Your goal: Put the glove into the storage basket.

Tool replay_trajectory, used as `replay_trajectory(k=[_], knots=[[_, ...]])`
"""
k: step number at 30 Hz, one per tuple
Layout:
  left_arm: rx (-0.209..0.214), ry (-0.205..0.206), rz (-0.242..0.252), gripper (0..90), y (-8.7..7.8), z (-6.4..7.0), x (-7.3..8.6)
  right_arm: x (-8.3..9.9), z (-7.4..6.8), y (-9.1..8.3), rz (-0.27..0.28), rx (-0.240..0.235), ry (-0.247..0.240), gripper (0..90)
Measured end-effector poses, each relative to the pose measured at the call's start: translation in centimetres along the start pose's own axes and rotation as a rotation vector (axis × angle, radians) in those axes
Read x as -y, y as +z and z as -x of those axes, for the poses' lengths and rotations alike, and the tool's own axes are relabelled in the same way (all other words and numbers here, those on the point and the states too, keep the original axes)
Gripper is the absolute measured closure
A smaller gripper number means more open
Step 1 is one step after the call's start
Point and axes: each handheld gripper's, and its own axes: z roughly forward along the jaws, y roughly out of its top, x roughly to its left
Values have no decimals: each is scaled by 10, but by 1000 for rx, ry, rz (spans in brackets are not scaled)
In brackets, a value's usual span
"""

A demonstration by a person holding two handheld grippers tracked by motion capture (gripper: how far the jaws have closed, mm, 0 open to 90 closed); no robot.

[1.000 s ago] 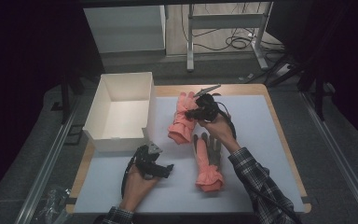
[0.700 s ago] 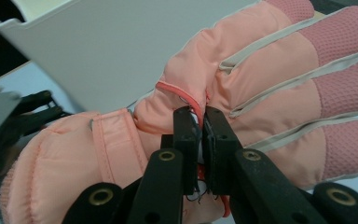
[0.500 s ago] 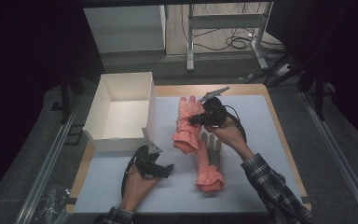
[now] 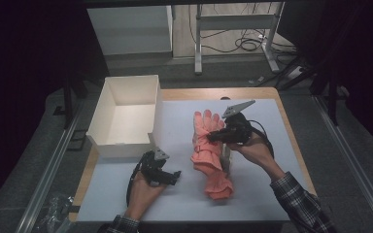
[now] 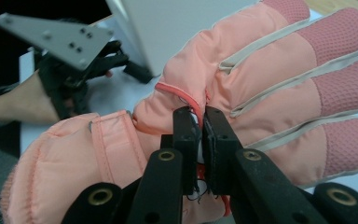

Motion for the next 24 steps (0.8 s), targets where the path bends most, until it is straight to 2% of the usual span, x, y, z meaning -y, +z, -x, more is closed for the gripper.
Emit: replay_trajectory(k=[5, 14, 20, 24], knots=[[0, 0, 0, 0, 0, 0, 0, 12, -8, -12, -3, -18, -4, 842], [2, -5, -1, 0, 0, 0, 0, 34, -20, -24, -22, -22, -15, 842], [1, -5, 0, 0, 0, 0, 0, 49, -27, -20, -39, -8, -31, 837], [1, -5, 1, 0, 0, 0, 0, 56, -28, -11, -64, 26, -55, 829]])
